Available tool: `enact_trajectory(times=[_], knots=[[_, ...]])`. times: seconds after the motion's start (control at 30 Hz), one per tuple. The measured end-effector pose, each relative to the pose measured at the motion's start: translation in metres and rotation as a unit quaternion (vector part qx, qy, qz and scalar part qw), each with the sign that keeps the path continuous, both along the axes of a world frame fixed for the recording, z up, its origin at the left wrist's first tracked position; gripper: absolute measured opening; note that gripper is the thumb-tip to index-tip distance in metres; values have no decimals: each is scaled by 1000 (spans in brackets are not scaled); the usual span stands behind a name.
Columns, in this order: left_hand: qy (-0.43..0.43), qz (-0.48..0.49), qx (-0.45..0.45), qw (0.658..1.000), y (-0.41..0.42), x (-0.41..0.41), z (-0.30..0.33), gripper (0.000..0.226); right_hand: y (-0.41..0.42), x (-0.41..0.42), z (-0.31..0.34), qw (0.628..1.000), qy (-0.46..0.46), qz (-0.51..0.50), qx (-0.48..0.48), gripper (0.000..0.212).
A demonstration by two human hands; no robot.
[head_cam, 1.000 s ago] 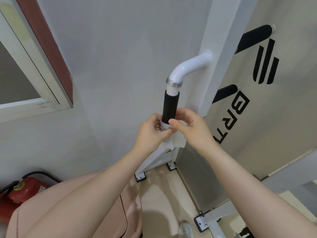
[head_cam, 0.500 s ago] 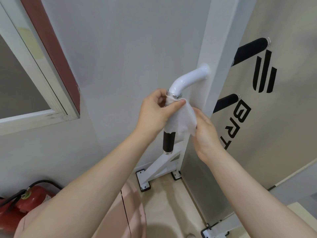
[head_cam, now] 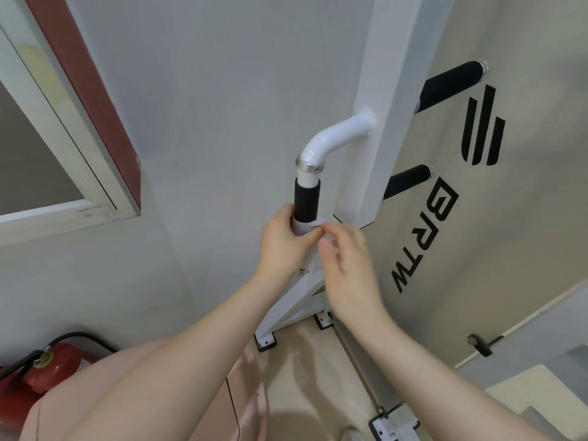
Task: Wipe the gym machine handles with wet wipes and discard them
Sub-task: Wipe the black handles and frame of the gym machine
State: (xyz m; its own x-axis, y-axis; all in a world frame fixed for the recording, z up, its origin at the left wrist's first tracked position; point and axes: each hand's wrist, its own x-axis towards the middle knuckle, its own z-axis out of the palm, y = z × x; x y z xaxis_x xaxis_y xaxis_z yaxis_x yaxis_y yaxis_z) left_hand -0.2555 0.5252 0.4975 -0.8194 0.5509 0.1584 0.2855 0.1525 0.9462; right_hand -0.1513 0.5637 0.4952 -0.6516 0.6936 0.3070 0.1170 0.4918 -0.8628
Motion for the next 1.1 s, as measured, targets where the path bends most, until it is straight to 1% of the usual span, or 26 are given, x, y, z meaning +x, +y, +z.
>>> enact_trajectory(times=[0.03,0.1,0.2,0.23,0.27,0.3,0.33,0.37,0.43,0.5,0.57,0.63,0.7,0.8,0.87,0.93,1.0,1.1], knots=[[2,5,1,1000,1,1,2,20,-8,0,-5,1000,-8,25,-14,37],[-14,-9,10,1000,-3,1,4,16,-21,-1,-9,996,18,51,-76,42],[-98,-108,42,988,-18,-4,10,10,-27,-8,-11,976,46,68,-203,44],[-130,-153,50,978,-24,-7,12,14,-26,-13,-10,973,53,70,-211,44],[-154,-196,57,967,-29,-9,14,21,-24,-19,-9,976,70,72,-194,44],[-163,-220,61,960,-32,-11,16,27,-19,-24,-6,978,93,76,-169,43],[-155,-222,63,960,-33,-11,18,31,-13,-30,-1,980,112,81,-145,42],[-132,-197,65,969,-33,-12,19,31,-4,-35,5,983,117,81,-118,41],[-79,-98,78,989,-31,-13,23,33,12,-40,8,989,104,76,-72,38],[-36,-38,99,994,-31,-14,27,34,17,-37,-4,992,64,85,-70,33],[-10,-40,106,993,-31,-17,28,27,14,-32,-25,988,17,103,-116,33],[-5,-80,112,990,-31,-18,30,22,15,-31,-29,983,13,109,-149,35],[16,-106,121,987,-30,-17,31,19,21,-37,-8,981,65,107,-146,41],[16,-100,155,983,-26,-16,33,20,24,-45,33,964,181,119,-156,42],[8,-80,167,983,-24,-16,35,20,19,-46,39,955,207,119,-176,43],[10,-65,154,986,-23,-15,34,22,18,-41,29,957,184,110,-197,45],[31,-64,138,988,-25,-14,30,18,20,-31,19,962,142,115,-205,45],[37,-57,151,986,-30,-13,26,13,27,-20,21,958,117,198,-173,44]])
